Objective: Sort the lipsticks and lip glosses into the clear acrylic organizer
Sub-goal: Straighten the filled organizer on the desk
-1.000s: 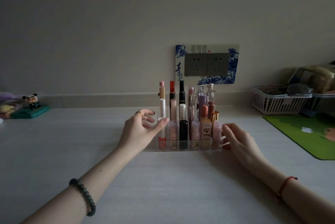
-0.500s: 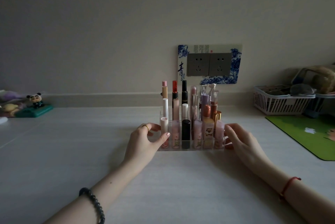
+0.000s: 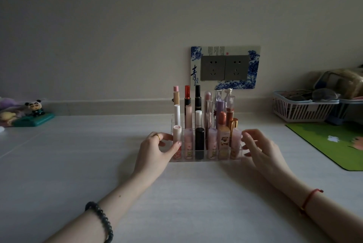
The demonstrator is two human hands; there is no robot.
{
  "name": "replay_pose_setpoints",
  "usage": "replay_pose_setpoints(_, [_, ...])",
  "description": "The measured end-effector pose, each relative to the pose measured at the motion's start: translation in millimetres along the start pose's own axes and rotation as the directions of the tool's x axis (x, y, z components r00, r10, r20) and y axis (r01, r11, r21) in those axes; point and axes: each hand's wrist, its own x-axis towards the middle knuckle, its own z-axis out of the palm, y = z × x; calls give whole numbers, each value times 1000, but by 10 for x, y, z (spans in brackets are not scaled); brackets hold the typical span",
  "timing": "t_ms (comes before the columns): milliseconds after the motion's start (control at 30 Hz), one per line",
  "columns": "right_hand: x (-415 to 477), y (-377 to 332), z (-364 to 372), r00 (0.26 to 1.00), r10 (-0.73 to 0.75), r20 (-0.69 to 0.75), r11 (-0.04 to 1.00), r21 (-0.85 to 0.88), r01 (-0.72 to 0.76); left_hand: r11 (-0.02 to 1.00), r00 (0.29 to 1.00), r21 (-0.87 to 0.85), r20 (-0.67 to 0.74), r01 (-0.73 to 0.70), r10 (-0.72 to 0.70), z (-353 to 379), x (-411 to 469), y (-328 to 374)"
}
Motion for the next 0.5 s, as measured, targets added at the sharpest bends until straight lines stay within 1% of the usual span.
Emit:
replay_pose_setpoints(33, [3, -29, -14, 997, -41, -63, 998, -47, 38, 1000, 1000, -2, -3, 3, -3, 4, 0, -1])
replay_pose_setpoints(100, [30, -116, -69, 971, -183, -152, 971, -185, 154, 1000, 1000, -13, -10, 13, -13, 16, 4, -1])
replay_pose_setpoints(167, [76, -234, -133, 934, -333, -131, 906, -319, 278, 999, 1000, -24, -10, 24, -24, 27, 9, -1])
replay_pose_setpoints(233, [133, -337, -165, 907, -419, -47, 839, -402, 367, 999, 1000, -24, -4, 27, -27, 34, 12, -6])
replay_pose_setpoints(300, [181, -410, -150, 901, -432, 39, 809, -426, 405, 999, 1000, -23, -2, 22, -22, 35, 12, -12])
replay_pose_setpoints(367, [205, -439, -113, 906, -408, 111, 803, -430, 414, 1000, 1000, -27, -2, 13, -13, 36, 13, -21])
replay_pose_setpoints(500, [224, -445, -55, 890, -407, 205, 755, -473, 454, 1000, 1000, -31, 2, 1, -1, 48, 12, -42])
